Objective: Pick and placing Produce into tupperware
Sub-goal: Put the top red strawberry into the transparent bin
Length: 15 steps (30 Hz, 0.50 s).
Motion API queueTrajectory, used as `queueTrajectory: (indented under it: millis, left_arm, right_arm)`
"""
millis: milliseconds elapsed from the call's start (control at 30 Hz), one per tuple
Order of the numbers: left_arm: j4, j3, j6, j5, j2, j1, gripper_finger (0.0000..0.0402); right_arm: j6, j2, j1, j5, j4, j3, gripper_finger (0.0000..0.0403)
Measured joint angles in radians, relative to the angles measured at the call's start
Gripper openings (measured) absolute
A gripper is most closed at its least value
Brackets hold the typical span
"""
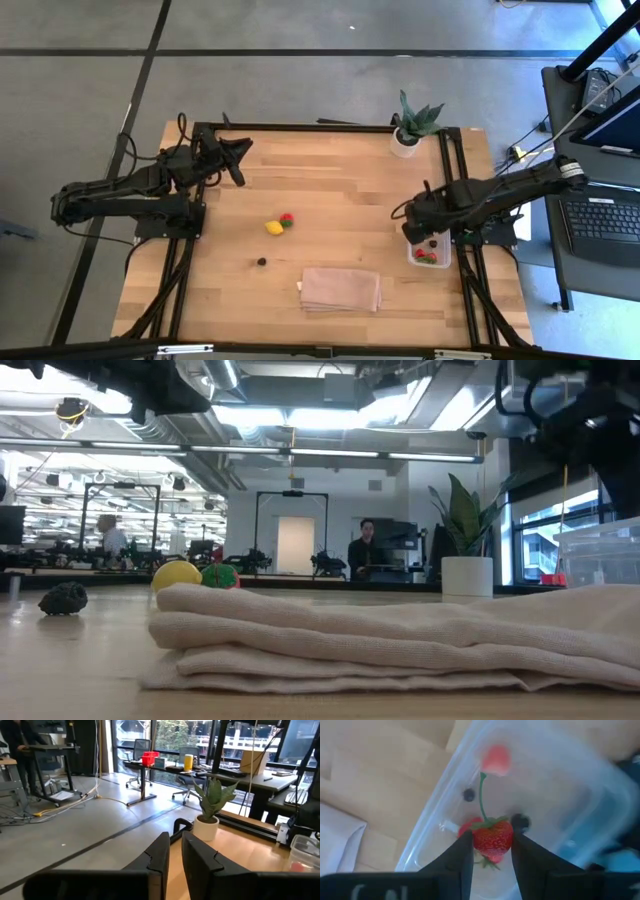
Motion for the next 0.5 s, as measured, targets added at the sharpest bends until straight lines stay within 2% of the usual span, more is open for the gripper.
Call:
queueTrajectory:
  millis: [233, 500]
  left_arm:
    - [0.0, 0.0, -0.006, 0.0, 0.0, 0.0, 0.0054]
    - [0.0, 0.0, -0.041, -0.001, 0.0, 0.0, 0.0063]
  right_arm:
    - [0.002, 0.0, 0.028, -0.032, 0.25, -0.159, 0.0115]
    - [0.001, 0.0, 0.029, -0.033, 0.28, -0.222, 0.012]
